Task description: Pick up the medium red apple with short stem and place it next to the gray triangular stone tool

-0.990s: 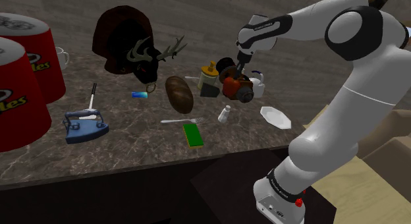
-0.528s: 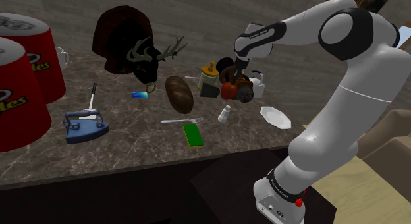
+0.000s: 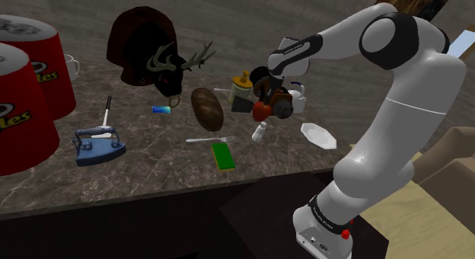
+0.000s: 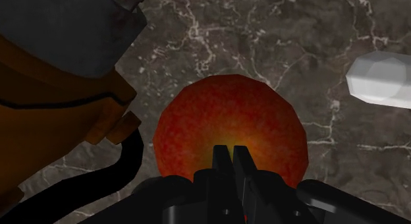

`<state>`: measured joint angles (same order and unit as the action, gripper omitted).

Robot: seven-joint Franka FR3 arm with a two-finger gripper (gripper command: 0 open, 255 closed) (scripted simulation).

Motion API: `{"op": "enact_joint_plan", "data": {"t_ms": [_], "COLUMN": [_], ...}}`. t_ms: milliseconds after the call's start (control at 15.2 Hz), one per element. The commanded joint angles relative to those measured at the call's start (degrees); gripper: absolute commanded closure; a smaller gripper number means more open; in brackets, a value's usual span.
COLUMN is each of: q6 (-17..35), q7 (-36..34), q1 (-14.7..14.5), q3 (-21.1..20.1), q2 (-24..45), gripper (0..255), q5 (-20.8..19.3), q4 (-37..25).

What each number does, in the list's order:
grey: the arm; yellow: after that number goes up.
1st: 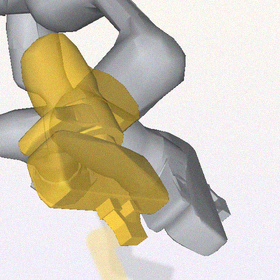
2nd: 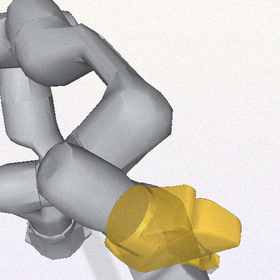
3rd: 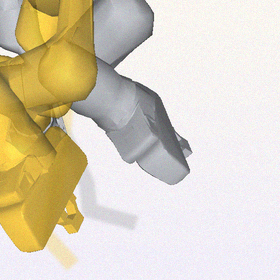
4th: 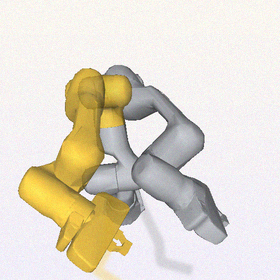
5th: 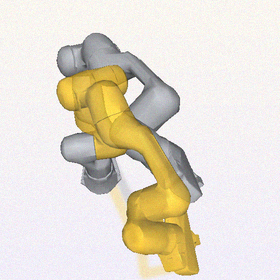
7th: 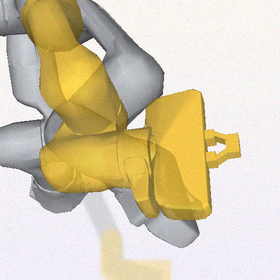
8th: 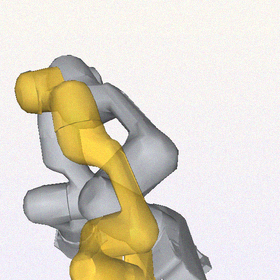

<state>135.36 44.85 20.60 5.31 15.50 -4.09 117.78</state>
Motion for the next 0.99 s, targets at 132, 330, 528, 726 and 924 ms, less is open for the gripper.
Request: {"op": "enact_joint_plan", "data": {"t_ms": [132,330,528,726,924], "q6": [0.53,0.53,0.53,0.53,-2.77], "q7": [0.01,0.01,0.01,0.01,-0.06], "q1": [0.03,0.03,0.03,0.03,-0.18], "q3": [0.0,0.0,0.0,0.0,-0.03], "q2": [0.28,0.28,0.28,0.27,-2.19], "gripper": [255,255,0,0,0], "q5": [0.01,0.01,0.01,0.01,-0.09], "q4": [0.18,0.18,0.18,0.19,-0.64]}}
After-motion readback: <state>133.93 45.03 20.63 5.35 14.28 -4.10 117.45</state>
